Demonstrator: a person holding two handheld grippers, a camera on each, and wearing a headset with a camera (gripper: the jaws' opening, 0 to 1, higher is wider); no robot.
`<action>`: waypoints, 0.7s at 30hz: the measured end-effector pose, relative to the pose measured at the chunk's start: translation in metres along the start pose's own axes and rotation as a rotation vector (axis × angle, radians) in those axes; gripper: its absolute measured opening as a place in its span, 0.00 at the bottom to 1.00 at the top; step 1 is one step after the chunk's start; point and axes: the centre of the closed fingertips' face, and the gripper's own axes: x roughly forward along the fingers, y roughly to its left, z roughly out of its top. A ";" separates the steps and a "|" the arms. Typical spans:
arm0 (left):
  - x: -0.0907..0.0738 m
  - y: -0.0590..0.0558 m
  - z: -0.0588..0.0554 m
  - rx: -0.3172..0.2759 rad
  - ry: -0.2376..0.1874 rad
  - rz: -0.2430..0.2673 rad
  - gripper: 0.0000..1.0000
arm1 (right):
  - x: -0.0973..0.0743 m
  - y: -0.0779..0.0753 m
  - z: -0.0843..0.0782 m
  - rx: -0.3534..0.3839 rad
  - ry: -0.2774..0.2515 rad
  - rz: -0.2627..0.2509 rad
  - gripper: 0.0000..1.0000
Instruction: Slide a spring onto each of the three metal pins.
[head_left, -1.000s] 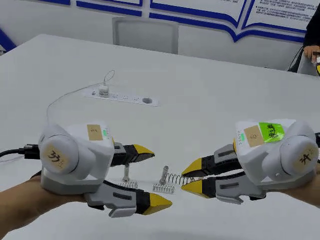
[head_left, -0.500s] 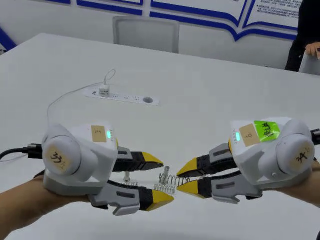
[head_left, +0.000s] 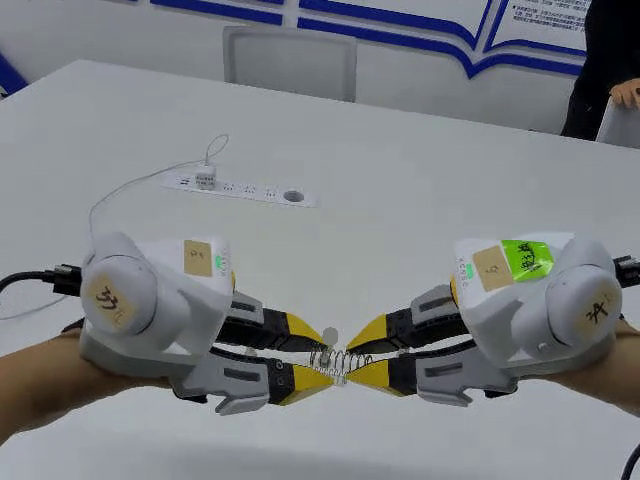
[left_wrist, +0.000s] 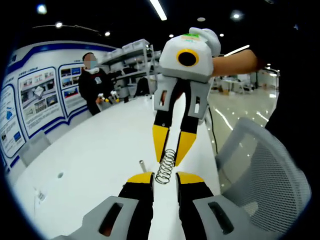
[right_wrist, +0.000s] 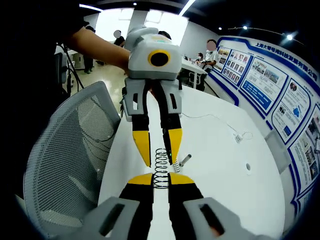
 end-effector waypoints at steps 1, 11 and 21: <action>0.000 0.000 0.001 0.000 -0.004 0.000 0.17 | 0.000 0.000 0.000 0.000 0.000 0.001 0.10; 0.000 0.001 0.004 0.136 0.003 0.032 0.11 | 0.000 -0.001 0.002 -0.020 0.007 0.002 0.10; -0.007 0.001 0.008 0.134 -0.024 0.030 0.10 | -0.002 -0.004 0.012 -0.025 -0.037 -0.005 0.12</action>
